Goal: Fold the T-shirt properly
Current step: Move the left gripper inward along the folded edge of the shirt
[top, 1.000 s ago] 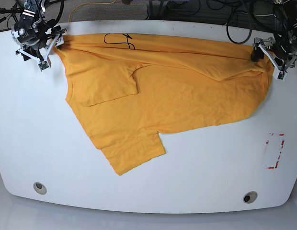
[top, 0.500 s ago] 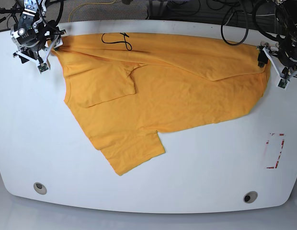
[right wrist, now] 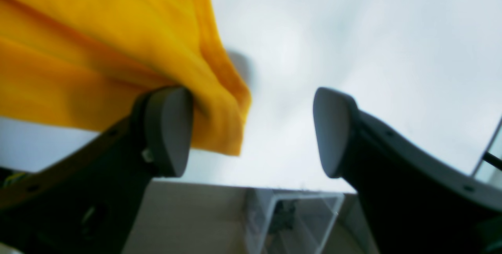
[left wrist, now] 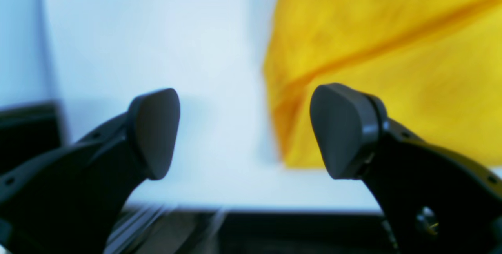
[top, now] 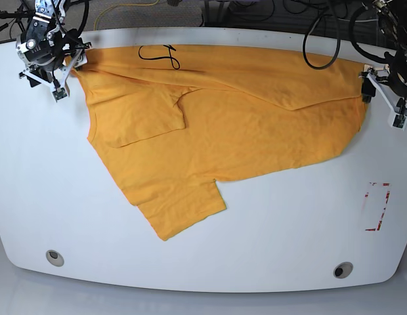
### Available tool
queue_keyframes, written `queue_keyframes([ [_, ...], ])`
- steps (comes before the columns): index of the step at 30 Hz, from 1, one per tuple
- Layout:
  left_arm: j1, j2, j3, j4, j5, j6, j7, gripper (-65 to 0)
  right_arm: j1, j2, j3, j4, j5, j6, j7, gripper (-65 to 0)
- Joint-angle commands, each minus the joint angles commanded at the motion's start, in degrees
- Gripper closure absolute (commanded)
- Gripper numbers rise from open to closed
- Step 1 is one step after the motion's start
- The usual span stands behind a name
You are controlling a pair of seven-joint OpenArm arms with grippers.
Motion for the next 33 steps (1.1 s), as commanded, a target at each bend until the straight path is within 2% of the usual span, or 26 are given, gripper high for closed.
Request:
queue_keyframes([
  [3,-1.41,2.55,0.0,0.0,0.26,0.0,0.0,-52.4,0.62,-0.18,-0.09,0.0,0.0,0.0,0.0,-45.7],
  [8,-2.99,5.71,1.58,-1.58,3.78,0.0,-0.09,-52.4,1.23,-0.26,-0.09,-0.09,0.0,0.0,0.0,-45.7],
  [13,-2.9,5.8,4.4,-3.96,6.07,0.0,-0.09,-52.4,1.49,-0.26,-0.09,-0.09,0.0,0.0,0.0,-45.7],
  [24,1.05,5.36,4.75,-5.36,5.8,0.0,-0.09,-52.4,1.67,-1.14,-0.09,-0.18,0.0,0.0,0.18,-45.7],
  [33,7.12,2.55,8.97,-5.71,5.71,0.0,0.0,-52.4,1.67,-1.85,-0.09,-0.18,0.0,0.0,0.26,-45.7],
])
